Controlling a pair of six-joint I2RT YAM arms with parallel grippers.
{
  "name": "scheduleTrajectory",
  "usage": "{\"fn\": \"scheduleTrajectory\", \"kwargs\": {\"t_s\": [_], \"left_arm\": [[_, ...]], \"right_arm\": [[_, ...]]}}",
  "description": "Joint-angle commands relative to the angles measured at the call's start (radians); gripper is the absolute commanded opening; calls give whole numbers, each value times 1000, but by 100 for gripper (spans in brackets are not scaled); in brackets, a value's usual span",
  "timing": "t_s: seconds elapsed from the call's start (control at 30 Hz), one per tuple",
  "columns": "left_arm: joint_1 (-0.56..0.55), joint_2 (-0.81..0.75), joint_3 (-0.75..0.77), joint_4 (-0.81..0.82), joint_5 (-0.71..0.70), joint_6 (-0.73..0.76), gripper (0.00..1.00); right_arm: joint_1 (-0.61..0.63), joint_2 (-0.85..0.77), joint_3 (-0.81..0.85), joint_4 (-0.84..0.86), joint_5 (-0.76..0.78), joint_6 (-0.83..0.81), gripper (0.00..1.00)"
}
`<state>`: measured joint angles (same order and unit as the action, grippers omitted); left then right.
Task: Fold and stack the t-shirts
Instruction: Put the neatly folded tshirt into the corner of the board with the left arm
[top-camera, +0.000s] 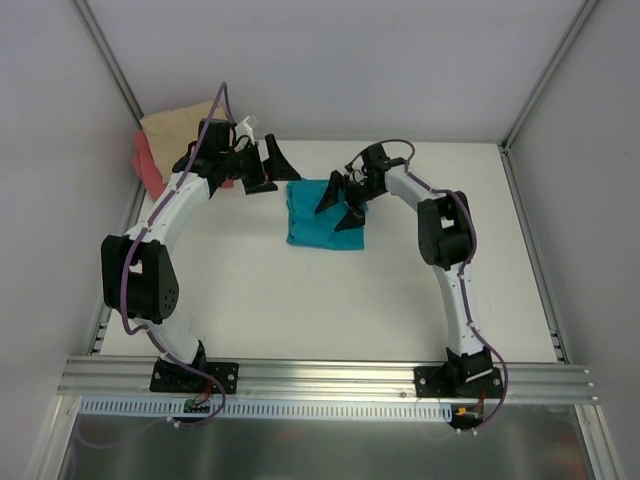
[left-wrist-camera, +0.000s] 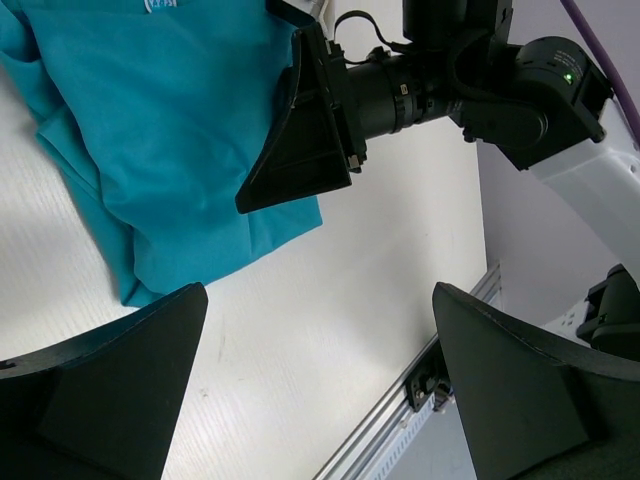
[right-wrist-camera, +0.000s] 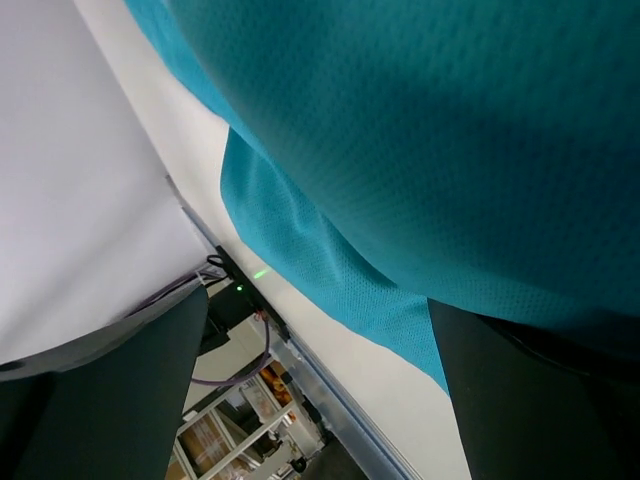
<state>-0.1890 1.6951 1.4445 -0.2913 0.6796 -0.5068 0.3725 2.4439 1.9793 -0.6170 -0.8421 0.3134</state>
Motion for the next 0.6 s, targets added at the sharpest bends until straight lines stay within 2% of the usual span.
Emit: {"fn": "scheduleTrajectory", "kwargs": {"t_s": [0.0, 0.13, 0.3, 0.57], "left_arm": [[-1, -11, 47, 3, 31, 31, 99], [-1, -5, 62, -9, 31, 31, 99], [0, -6, 56, -29, 31, 30, 99], [-1, -45, -85, 30, 77, 14, 99]], "right_arm": [[6, -25, -52, -199, 210, -115, 100], [-13, -101, -143, -250, 400, -165, 99], [-70, -167, -204, -273, 524, -214, 100], [-103, -291, -189, -271, 397, -235, 99]]}}
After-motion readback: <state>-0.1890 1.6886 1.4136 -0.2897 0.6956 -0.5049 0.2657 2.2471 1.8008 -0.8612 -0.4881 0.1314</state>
